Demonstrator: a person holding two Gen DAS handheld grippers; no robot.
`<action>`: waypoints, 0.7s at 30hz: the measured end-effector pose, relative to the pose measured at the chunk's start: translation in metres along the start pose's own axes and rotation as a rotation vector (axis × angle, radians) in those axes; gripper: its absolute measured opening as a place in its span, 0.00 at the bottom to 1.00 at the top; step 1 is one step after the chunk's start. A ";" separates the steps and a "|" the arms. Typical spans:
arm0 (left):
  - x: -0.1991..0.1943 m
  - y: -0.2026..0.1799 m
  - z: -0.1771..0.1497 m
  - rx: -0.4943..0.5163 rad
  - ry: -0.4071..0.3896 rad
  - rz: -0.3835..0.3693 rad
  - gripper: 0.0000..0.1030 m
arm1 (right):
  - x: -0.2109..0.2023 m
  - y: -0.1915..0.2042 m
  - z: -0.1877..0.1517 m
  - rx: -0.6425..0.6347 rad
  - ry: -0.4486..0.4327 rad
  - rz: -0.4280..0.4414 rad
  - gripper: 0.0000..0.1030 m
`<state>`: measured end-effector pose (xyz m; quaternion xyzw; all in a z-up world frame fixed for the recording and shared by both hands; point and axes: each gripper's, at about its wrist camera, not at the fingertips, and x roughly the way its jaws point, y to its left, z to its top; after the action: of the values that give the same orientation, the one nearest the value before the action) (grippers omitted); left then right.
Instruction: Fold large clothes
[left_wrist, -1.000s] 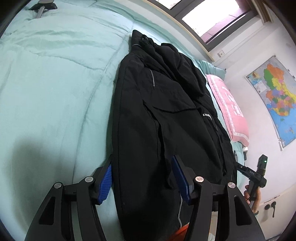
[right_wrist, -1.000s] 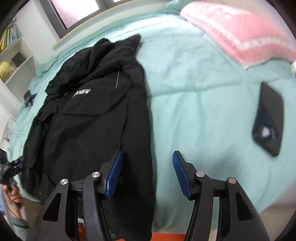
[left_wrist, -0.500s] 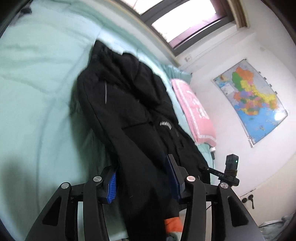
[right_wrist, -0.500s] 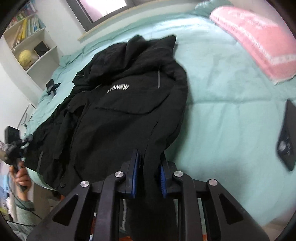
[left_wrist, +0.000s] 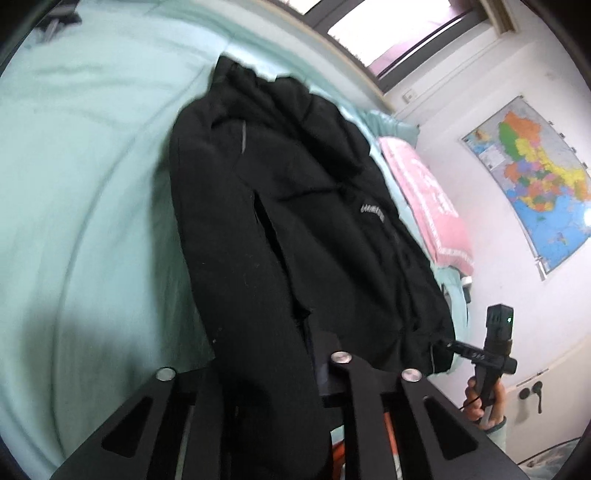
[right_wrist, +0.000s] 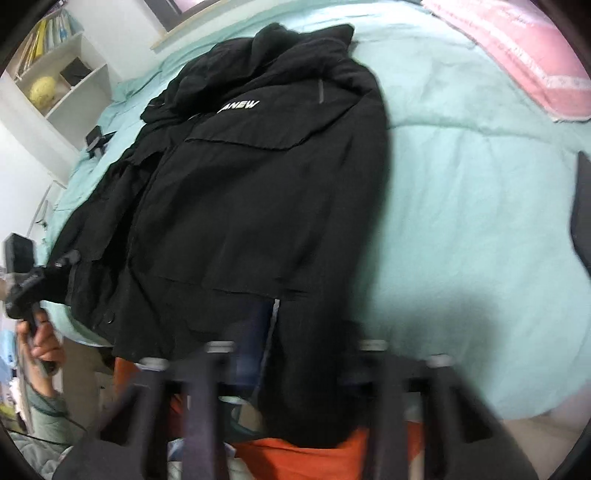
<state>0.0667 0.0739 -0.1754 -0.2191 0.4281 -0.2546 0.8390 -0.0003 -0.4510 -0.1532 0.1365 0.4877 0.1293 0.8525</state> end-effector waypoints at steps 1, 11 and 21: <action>-0.010 -0.003 0.004 0.010 -0.030 0.002 0.09 | -0.007 -0.002 0.001 0.006 -0.014 -0.005 0.18; -0.052 0.043 0.011 -0.092 -0.105 0.038 0.09 | -0.040 -0.020 0.010 -0.025 -0.077 -0.087 0.14; -0.038 0.053 -0.016 -0.097 -0.058 0.000 0.22 | -0.031 -0.035 -0.011 0.094 -0.042 0.084 0.45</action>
<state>0.0474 0.1360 -0.1920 -0.2669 0.4156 -0.2269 0.8394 -0.0219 -0.4931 -0.1462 0.1994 0.4689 0.1391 0.8491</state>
